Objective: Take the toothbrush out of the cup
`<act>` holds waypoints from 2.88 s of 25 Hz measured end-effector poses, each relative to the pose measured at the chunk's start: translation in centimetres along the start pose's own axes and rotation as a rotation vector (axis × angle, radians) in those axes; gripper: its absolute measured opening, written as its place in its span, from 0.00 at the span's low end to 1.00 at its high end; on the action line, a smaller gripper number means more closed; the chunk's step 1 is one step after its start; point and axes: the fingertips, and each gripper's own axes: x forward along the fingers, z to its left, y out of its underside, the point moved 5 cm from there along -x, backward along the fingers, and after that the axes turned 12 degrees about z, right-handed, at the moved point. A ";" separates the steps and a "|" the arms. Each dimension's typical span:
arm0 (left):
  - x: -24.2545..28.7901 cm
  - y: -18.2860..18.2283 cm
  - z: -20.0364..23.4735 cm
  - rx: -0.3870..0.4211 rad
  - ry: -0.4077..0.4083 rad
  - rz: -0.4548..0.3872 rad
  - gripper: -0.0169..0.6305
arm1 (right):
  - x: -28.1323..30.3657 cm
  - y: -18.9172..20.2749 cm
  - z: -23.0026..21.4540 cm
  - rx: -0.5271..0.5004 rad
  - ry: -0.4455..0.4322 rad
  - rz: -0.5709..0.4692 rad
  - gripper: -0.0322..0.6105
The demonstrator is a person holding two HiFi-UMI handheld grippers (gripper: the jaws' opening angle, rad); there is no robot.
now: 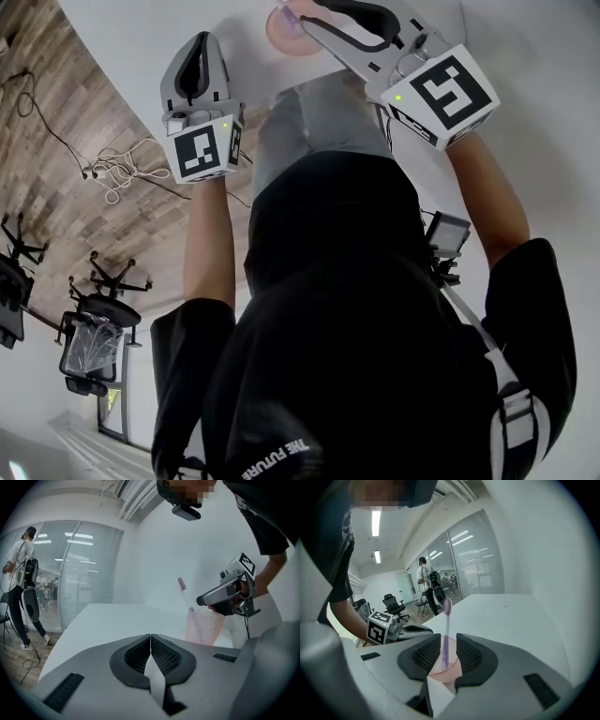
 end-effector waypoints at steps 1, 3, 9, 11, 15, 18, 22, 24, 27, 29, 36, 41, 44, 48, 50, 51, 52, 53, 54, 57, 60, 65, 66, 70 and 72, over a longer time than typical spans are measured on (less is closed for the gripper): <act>0.1 0.1 0.0 0.000 -0.002 0.002 0.05 | 0.1 0.1 -0.1 0.000 0.001 0.002 0.22; 0.2 0.1 -0.2 0.000 -0.008 0.001 0.05 | 0.1 0.1 -0.3 -0.005 0.000 0.003 0.22; 0.1 -0.1 -0.1 -0.005 -0.003 0.001 0.05 | 0.6 -0.4 -0.4 -0.002 -0.005 0.011 0.23; -0.2 -0.1 -0.2 -0.001 -0.005 -0.003 0.05 | 0.6 -0.4 0.0 -0.006 -0.012 0.010 0.23; -0.5 0.7 -0.1 0.002 -0.004 -0.002 0.05 | 1.3 0.1 0.7 -0.004 -0.019 -0.003 0.24; -0.5 0.3 -0.2 0.003 -0.003 0.000 0.05 | 1.0 -0.3 0.6 -0.024 -0.020 0.000 0.23; -0.7 0.3 -0.5 0.004 -0.004 0.002 0.05 | 0.9 -0.6 0.7 -0.046 -0.019 0.007 0.23; -0.8 0.3 -0.6 0.005 -0.004 0.002 0.05 | 1.0 -0.8 0.9 -0.059 -0.024 0.011 0.23; -0.9 0.6 -0.4 0.005 -0.003 0.001 0.05 | 1.6 -0.8 1.4 -0.077 -0.036 0.022 0.23; -1.0 0.6 -0.2 0.004 -0.003 -0.002 0.05 | 1.9 -0.8 1.5 -0.085 -0.039 0.028 0.23; -1.2 0.2 -0.5 -0.007 -0.002 -0.008 0.05 | 2.2 -0.9 1.8 -0.105 -0.040 0.038 0.23; -1.0 0.2 -0.8 0.004 -0.004 0.001 0.05 | 2.2 -0.8 1.8 -0.156 -0.027 0.042 0.23; -0.9 0.2 -0.8 -0.002 -0.013 -0.002 0.05 | 2.2 -0.8 1.8 -0.189 -0.007 0.053 0.21; -1.1 0.5 -0.7 0.001 -0.024 0.012 0.05 | 2.4 -0.6 2.3 -0.264 0.040 0.073 0.19; -1.1 0.7 -0.7 0.006 -0.023 0.015 0.05 | 2.5 -0.4 2.4 -0.279 0.063 0.079 0.18; -1.1 0.7 -0.8 0.006 -0.022 0.014 0.05 | 2.5 -0.4 2.5 -0.285 0.072 0.081 0.17; -1.1 0.6 -0.8 0.006 -0.022 0.014 0.05 | 2.6 -0.4 2.5 -0.290 0.080 0.084 0.17; -1.0 0.6 -0.7 0.006 -0.023 0.014 0.05 | 2.6 -0.5 2.5 -0.293 0.086 0.086 0.17; -1.0 0.5 -0.7 0.006 -0.024 0.015 0.05 | 2.7 -0.5 2.5 -0.296 0.091 0.088 0.17; -0.9 0.6 -0.8 0.004 -0.025 0.018 0.05 | 2.8 -0.5 2.6 -0.307 0.097 0.092 0.17; -0.7 0.5 -0.8 0.009 -0.027 0.023 0.05 | 2.7 -0.5 2.5 -0.330 0.100 0.100 0.16; -0.6 0.4 -0.5 0.010 -0.031 0.033 0.05 | 2.7 -0.9 2.9 -0.326 0.089 0.098 0.13; -0.5 0.4 -0.4 0.010 -0.031 0.036 0.05 | 2.7 -1.0 2.8 -0.322 0.089 0.098 0.13; -0.2 0.3 -0.4 0.009 -0.033 0.039 0.05 | 2.6 -1.3 2.4 -0.304 0.084 0.098 0.13; -0.2 0.2 -0.5 0.011 -0.034 0.037 0.05 | 2.3 -1.2 2.4 -0.300 0.081 0.092 0.12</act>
